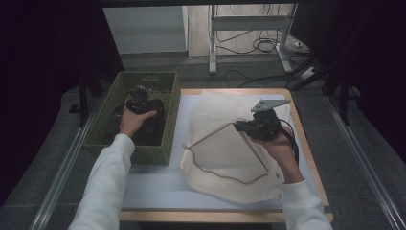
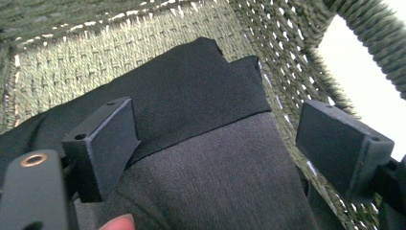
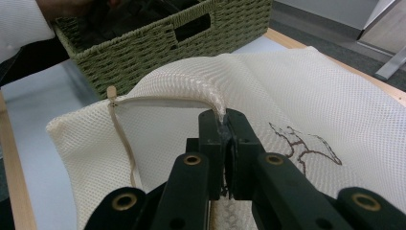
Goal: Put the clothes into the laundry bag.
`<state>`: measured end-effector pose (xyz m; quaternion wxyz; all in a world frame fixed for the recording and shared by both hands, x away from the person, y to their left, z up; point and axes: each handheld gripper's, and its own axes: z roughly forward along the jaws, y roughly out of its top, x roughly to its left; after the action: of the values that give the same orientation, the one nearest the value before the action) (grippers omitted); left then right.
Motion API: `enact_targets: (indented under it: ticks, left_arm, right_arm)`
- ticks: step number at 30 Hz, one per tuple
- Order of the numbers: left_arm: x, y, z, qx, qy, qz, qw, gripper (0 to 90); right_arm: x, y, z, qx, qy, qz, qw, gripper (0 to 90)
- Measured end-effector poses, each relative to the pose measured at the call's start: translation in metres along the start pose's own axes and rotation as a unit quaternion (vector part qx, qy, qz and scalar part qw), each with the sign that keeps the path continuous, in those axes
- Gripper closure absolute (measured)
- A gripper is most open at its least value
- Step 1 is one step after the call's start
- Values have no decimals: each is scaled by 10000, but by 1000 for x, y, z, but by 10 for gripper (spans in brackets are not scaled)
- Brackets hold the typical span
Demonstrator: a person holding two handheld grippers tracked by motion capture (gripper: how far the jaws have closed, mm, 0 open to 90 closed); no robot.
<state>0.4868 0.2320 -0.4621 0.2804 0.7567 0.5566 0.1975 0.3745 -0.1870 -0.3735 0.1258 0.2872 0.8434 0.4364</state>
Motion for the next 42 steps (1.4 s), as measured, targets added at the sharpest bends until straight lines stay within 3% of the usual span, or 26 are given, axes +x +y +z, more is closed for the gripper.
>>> enact_targets:
  ticks: [8, 12, 13, 17, 21, 24, 28, 35, 42]
  left_arm:
    - [0, -4, 13, 250, 215, 145, 9993, 116]
    - [1, -7, 21, 506, 421, 234, 9976, 88]
    - [3, -8, 24, 609, 504, 146, 9968, 66]
    - [5, -10, 28, 706, 515, 73, 9962, 43]
    - [6, -12, 34, 814, 511, 203, 9952, 48]
    - [7, -14, 37, 853, 480, 197, 9950, 85]
    - [4, -16, 41, 943, 660, 470, 9922, 134]
    - [2, -15, 39, 1005, 720, 569, 9907, 256]
    - [8, -13, 33, 986, 618, 294, 9928, 392]
  right_arm:
    - [0, -1, 1, 21, -15, -9, 10000, 865]
    - [0, -1, 1, 33, -23, 8, 10000, 864]
    - [0, -1, 2, 41, -24, 2, 10000, 864]
    - [0, -1, 2, 44, -40, -11, 10000, 864]
    - [0, -1, 2, 41, -48, -12, 10000, 864]
    - [1, -2, 3, 60, -57, -13, 10000, 864]
    - [2, -2, 2, 59, -72, -28, 10000, 864]
    - [3, -2, 1, 57, -110, -52, 9999, 864]
    - [3, -2, 0, 35, -117, -36, 9999, 864]
